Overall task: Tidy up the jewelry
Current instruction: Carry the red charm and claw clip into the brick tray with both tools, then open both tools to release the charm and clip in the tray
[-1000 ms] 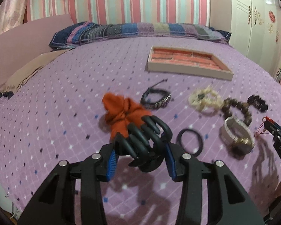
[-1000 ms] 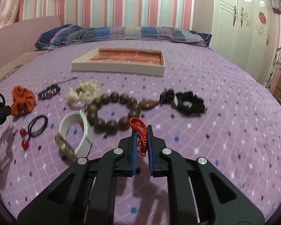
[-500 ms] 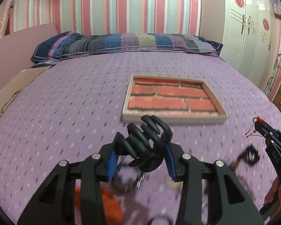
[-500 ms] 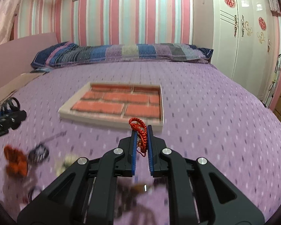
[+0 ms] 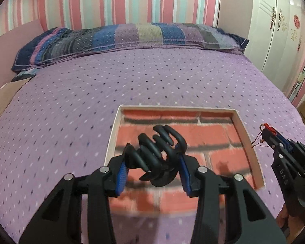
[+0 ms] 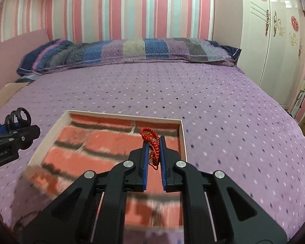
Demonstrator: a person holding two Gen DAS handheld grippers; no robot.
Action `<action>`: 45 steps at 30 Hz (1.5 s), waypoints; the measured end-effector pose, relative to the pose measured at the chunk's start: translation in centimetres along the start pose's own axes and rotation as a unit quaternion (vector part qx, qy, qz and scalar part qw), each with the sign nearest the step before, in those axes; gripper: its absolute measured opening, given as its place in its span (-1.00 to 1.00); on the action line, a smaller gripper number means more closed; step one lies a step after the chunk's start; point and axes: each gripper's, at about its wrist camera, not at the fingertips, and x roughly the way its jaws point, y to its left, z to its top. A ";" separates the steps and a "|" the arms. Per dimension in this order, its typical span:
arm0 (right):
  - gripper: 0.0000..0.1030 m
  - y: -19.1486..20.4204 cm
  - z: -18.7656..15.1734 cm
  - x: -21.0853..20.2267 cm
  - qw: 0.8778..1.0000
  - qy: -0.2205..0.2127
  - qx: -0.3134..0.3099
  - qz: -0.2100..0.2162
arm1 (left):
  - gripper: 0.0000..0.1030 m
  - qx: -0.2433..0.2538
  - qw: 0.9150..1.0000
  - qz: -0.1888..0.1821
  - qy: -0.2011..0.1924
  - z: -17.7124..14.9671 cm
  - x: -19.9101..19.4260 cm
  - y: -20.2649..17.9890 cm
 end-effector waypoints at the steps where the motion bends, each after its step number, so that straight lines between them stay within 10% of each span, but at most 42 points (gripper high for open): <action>1: -0.79 -0.1 0.5 1.3 1.000 0.007 0.001 -0.002 | -0.16 -0.001 1.000 -0.002 0.006 0.7 1.3 0.0; 11: -0.79 -0.6 3.2 13.0 0.996 0.092 0.014 -0.002 | -0.16 -0.011 0.997 -0.002 0.074 3.3 13.0 1.1; 26: -0.78 -0.7 2.2 18.4 0.983 0.181 0.024 -0.011 | -0.16 0.005 0.992 0.012 0.125 2.8 17.3 0.4; 32: -0.19 -1.0 2.6 18.0 0.983 0.182 0.026 0.003 | -0.15 0.003 0.991 0.024 0.134 2.9 16.7 0.6; 45: 0.16 -1.4 4.1 7.5 0.993 0.113 -0.007 0.012 | 0.31 0.012 0.997 0.002 0.071 2.2 5.3 2.0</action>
